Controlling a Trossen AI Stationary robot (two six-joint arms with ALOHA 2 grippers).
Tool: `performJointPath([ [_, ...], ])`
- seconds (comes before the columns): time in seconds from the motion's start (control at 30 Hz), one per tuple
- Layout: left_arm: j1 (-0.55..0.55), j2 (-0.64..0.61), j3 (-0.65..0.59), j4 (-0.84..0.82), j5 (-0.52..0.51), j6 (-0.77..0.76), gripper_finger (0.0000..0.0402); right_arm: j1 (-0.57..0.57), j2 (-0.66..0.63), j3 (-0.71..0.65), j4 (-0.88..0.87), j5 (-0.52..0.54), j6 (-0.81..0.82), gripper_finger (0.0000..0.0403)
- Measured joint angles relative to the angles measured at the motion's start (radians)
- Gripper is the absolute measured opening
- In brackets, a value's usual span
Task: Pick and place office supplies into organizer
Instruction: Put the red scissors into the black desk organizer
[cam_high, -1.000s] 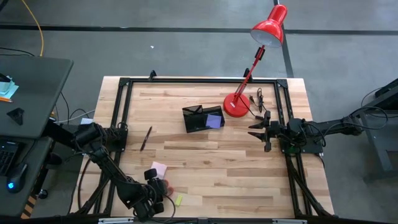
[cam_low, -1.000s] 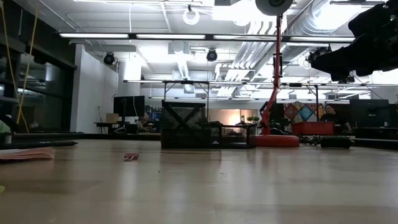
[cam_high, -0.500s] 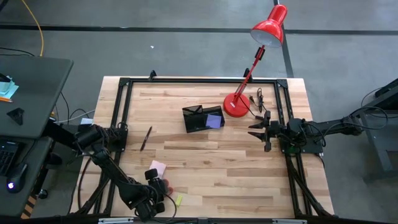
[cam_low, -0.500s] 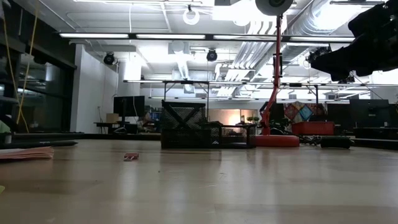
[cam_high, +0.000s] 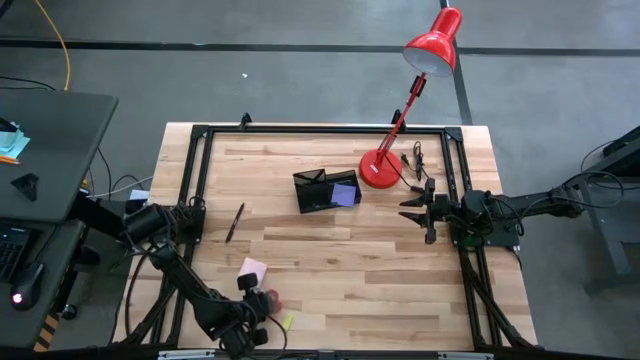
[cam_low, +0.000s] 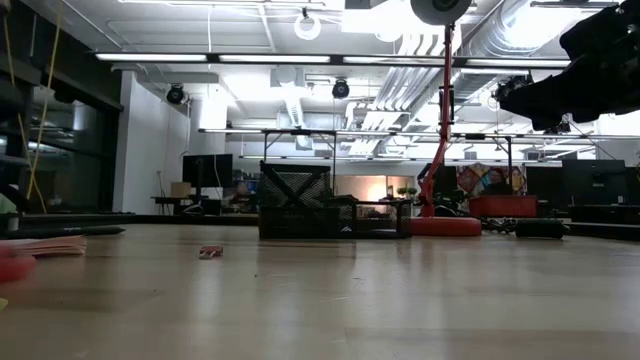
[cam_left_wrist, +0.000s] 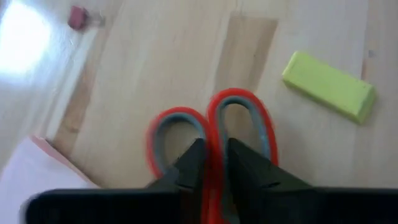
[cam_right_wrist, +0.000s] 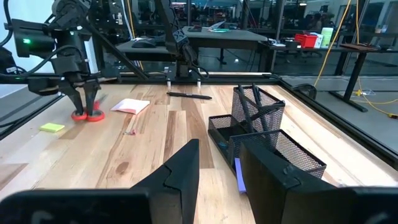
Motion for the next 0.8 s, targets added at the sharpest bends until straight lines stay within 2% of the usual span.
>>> performJointPath([
  [0.2, 0.001, 0.004, 0.052, -0.072, -0.026, 0.02, 0.003, 0.0, 0.0, 0.0, 0.0, 0.0, 0.0, 0.0108],
  [0.47, 0.001, 0.004, 0.071, -0.074, -0.086, 0.058, 0.0017, 0.0, 0.0, 0.0, 0.0, -0.004, 0.0, 0.0108],
  [0.63, 0.001, 0.003, 0.071, -0.083, -0.203, 0.057, 0.0035, 0.0, 0.0, 0.0, 0.0, -0.004, 0.0, 0.0108],
  [0.8, 0.008, -0.015, 0.071, -0.115, -0.333, 0.002, 0.0025, 0.0, 0.0, 0.0, 0.0, -0.004, 0.0, 0.0108],
])
